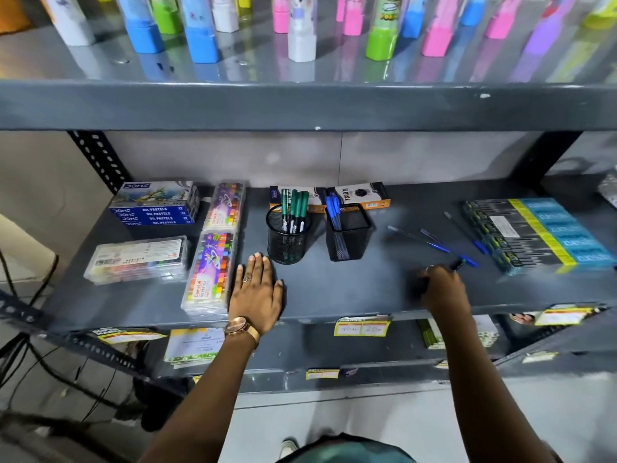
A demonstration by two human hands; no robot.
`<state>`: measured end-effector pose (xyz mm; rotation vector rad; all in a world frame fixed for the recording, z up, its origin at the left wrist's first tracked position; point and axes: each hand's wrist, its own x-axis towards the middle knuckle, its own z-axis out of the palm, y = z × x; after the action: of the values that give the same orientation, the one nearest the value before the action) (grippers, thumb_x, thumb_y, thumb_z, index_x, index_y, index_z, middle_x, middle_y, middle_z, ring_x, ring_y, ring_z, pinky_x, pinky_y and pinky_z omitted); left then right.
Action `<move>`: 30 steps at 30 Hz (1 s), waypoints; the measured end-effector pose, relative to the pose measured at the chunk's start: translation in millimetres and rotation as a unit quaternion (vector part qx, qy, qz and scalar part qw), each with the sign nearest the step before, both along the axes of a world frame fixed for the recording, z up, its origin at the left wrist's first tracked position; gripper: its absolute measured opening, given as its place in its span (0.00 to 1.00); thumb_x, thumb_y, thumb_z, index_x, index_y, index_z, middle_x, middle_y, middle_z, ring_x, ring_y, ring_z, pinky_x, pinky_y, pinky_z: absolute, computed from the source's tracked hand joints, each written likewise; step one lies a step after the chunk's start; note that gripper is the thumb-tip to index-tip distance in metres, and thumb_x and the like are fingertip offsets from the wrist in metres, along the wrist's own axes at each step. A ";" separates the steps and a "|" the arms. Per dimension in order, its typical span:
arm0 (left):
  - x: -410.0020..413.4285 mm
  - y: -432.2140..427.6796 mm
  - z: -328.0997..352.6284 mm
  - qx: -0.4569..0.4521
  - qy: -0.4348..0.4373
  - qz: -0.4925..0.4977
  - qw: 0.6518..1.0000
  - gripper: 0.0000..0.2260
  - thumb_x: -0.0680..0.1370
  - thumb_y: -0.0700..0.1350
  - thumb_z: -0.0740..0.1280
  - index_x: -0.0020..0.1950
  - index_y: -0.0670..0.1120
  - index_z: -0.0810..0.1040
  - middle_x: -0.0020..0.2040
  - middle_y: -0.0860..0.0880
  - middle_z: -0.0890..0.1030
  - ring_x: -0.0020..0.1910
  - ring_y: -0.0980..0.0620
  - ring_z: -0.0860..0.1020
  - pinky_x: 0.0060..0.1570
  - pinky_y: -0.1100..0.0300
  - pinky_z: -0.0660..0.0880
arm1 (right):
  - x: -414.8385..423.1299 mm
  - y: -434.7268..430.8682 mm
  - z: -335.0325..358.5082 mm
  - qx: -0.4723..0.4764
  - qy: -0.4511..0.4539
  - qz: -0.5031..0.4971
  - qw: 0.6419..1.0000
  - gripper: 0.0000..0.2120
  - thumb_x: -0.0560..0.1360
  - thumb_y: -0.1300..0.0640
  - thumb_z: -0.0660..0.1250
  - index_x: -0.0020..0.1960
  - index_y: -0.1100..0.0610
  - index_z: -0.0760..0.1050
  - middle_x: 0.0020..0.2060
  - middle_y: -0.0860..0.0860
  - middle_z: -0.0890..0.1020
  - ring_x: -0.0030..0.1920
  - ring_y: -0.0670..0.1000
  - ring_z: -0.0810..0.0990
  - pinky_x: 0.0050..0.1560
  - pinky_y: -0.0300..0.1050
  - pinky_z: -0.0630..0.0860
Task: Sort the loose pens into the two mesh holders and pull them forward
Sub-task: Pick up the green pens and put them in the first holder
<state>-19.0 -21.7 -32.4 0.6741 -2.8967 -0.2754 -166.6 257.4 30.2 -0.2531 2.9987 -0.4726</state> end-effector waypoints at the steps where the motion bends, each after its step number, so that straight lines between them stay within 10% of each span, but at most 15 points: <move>1: 0.3 0.0 0.5 0.001 0.002 0.000 1.000 0.35 0.73 0.57 0.37 0.74 0.39 0.54 0.76 0.41 0.57 0.75 0.47 0.51 0.74 0.50 0.44 | 3.2 2.6 0.1 0.007 -0.011 -0.011 1.000 0.19 0.71 0.74 0.62 0.59 0.61 0.79 0.58 0.66 0.79 0.60 0.67 0.76 0.60 0.56 0.74; 13: 1.7 -0.4 3.5 0.020 0.006 0.003 1.000 0.36 0.73 0.60 0.36 0.74 0.40 0.53 0.76 0.41 0.56 0.76 0.47 0.50 0.74 0.51 0.42 | 24.8 -36.8 9.3 0.002 0.042 0.119 0.992 0.12 0.74 0.69 0.64 0.54 0.60 0.78 0.49 0.63 0.83 0.51 0.63 0.81 0.48 0.50 0.77; 20: 1.8 -0.1 3.7 0.026 0.002 0.004 1.000 0.36 0.72 0.59 0.35 0.74 0.40 0.52 0.76 0.42 0.54 0.76 0.47 0.48 0.73 0.51 0.40 | 35.7 -97.0 93.8 -0.421 0.096 0.132 0.892 0.17 0.75 0.60 0.69 0.62 0.52 0.72 0.42 0.42 0.79 0.44 0.45 0.82 0.48 0.31 0.78; 23: 2.2 -0.5 3.8 0.027 0.009 0.001 1.000 0.36 0.73 0.59 0.36 0.74 0.40 0.52 0.76 0.42 0.54 0.76 0.47 0.48 0.74 0.51 0.40 | 28.9 -139.9 105.5 -0.479 0.131 0.120 0.860 0.14 0.73 0.56 0.71 0.58 0.53 0.74 0.45 0.52 0.82 0.51 0.55 0.80 0.55 0.48 0.79; 27: 2.7 0.1 4.1 0.026 0.010 0.003 1.000 0.35 0.73 0.59 0.36 0.75 0.41 0.51 0.76 0.43 0.54 0.76 0.48 0.47 0.74 0.52 0.41 | 15.8 -192.6 101.0 -0.498 0.162 0.200 0.828 0.13 0.72 0.65 0.71 0.56 0.63 0.76 0.52 0.58 0.81 0.38 0.32 0.80 0.39 0.25 0.77; 30: 2.7 0.2 4.2 0.027 0.011 0.005 1.000 0.34 0.73 0.59 0.36 0.75 0.41 0.51 0.77 0.43 0.54 0.76 0.48 0.47 0.74 0.51 0.41 | 8.7 -219.2 86.8 -0.448 0.171 0.222 0.849 0.12 0.71 0.66 0.72 0.53 0.65 0.77 0.50 0.61 0.80 0.41 0.39 0.80 0.42 0.19 0.72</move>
<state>-16.3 -21.5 -28.2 0.6887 -2.8742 -0.3599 -157.9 38.2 117.0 -1.1533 2.5911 -1.8795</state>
